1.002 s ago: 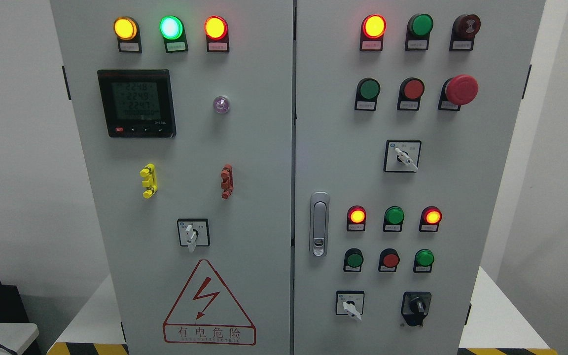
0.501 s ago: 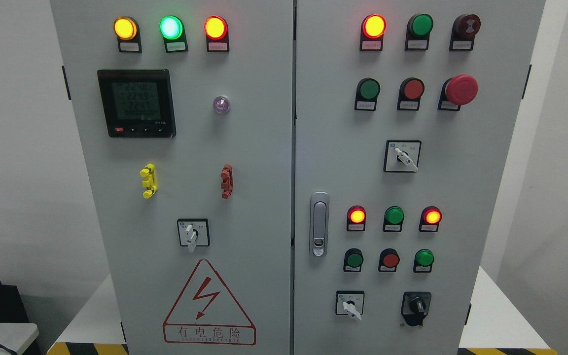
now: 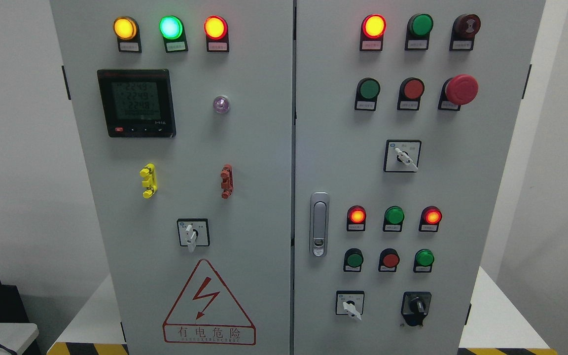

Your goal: Turn on light switch 1

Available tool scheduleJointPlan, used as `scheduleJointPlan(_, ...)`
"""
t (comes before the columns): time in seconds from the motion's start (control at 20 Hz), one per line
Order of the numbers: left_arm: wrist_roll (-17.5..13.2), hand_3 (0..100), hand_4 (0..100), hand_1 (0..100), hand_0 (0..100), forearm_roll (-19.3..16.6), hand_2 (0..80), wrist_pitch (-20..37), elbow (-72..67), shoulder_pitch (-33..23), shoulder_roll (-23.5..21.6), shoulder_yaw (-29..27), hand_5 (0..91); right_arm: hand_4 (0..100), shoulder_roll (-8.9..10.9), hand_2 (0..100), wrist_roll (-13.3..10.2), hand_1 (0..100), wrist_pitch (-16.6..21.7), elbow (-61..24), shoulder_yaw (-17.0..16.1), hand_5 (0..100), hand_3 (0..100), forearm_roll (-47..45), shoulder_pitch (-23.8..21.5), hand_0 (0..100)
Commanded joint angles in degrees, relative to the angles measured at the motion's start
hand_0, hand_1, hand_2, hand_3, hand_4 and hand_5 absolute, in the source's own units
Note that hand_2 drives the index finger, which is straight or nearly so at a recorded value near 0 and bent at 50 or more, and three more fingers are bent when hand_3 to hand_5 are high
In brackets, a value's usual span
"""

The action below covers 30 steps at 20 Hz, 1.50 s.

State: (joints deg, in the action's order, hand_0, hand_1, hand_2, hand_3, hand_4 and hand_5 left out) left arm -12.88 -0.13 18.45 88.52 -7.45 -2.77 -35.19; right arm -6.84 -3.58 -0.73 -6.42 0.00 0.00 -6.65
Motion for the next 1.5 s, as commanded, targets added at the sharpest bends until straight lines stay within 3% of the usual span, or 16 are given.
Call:
scheduleJointPlan(0.0, 0.3, 69, 76, 11, 13, -0.2, 43.6, 0.0, 5.0, 1.4, 0.7, 7.1, 65.5, 0, -0.02, 0, 0.0, 39, 0.0, 0.0, 1.0, 0, 0, -1.4, 0.0, 12)
scheduleJointPlan(0.25, 0.9, 67, 75, 17, 13, -0.4, 43.5, -0.1, 7.8, 2.6, 1.5, 11.0, 65.4, 0, -0.02, 0, 0.0, 39, 0.0, 0.0, 1.0, 0, 0, -1.4, 0.0, 12)
scheduleJointPlan(0.5, 3.4, 66, 73, 20, 14, -0.7, 43.1, -0.4, 8.4, 2.9, 2.6, 14.2, 64.8, 0, -0.02, 0, 0.0, 39, -0.1, 0.0, 1.0, 0, 0, -1.4, 0.0, 12)
scheduleJointPlan(0.75, 8.1, 66, 74, 20, 17, -0.8, 43.5, -0.6, 8.9, 3.7, 2.5, 19.8, 64.4, 0, -0.02, 0, 0.0, 39, 0.0, 0.0, 1.0, 0, 0, -1.4, 0.0, 12)
scheduleJointPlan(1.05, 10.8, 66, 74, 19, 19, -1.0, 43.5, -1.2, 10.0, 4.0, 3.3, 25.0, 64.1, 0, -0.02, 0, 0.0, 39, 0.0, 0.0, 1.0, 0, 0, -1.4, 0.0, 12)
scheduleJointPlan(1.3, 12.6, 66, 73, 20, 18, -5.2, 43.3, -3.0, 10.4, 5.8, 4.8, 27.6, 63.4, 0, -0.02, 0, 0.0, 39, 0.0, 0.0, 1.0, 0, 0, -1.4, 0.1, 12)
scheduleJointPlan(1.45, 13.8, 65, 73, 23, 19, -6.0, 43.3, -3.2, 10.4, 6.1, 5.7, 28.9, 63.1, 0, -0.02, 0, 0.0, 39, 0.0, 0.0, 1.0, 0, 0, -1.4, 0.1, 12)
